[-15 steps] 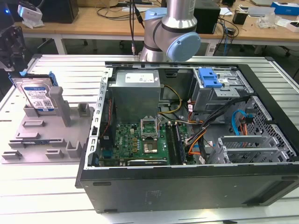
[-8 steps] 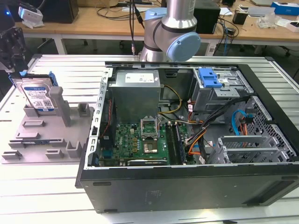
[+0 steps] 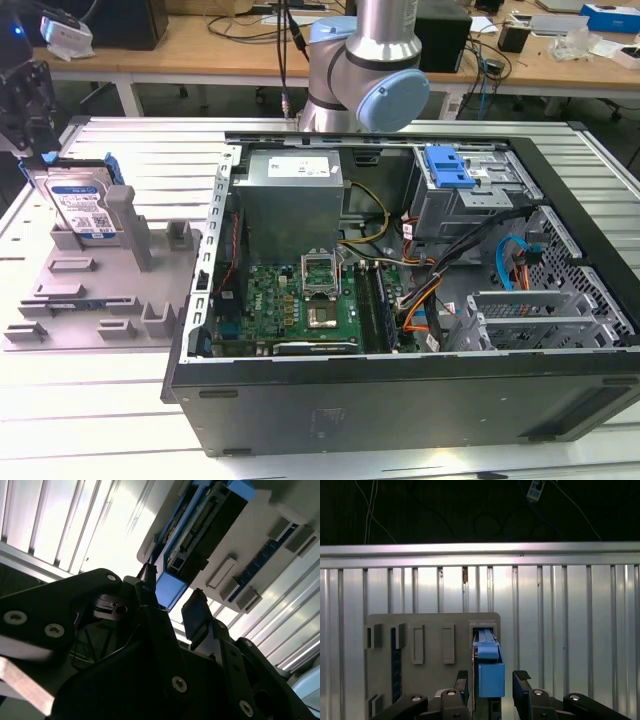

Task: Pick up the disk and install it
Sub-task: 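Pick up the disk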

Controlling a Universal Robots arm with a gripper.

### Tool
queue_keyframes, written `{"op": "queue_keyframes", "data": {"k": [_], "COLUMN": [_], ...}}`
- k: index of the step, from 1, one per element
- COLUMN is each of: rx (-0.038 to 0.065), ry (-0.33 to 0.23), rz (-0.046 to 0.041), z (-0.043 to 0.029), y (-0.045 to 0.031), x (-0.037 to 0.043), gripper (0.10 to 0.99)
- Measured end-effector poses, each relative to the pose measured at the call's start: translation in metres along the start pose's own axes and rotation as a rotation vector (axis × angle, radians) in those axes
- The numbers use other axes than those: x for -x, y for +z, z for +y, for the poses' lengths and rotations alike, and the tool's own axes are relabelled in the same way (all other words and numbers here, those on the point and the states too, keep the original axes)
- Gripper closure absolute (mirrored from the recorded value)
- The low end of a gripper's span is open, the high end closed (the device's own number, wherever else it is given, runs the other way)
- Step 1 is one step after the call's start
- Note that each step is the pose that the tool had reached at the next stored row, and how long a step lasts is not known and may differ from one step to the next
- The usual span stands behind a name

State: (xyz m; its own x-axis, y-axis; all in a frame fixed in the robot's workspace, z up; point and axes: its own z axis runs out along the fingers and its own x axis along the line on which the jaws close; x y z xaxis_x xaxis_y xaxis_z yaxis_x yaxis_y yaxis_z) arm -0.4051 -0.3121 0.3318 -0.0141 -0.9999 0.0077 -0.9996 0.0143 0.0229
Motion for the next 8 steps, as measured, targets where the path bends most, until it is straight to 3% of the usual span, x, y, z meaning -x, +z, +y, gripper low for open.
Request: {"op": "queue_keyframes", "data": {"k": [8], "rx": [0.0], "ry": [0.0], "rz": [0.0004], "z": [-0.0001], "y": [0.0059], "x": [0.0], "gripper": [0.604]}}
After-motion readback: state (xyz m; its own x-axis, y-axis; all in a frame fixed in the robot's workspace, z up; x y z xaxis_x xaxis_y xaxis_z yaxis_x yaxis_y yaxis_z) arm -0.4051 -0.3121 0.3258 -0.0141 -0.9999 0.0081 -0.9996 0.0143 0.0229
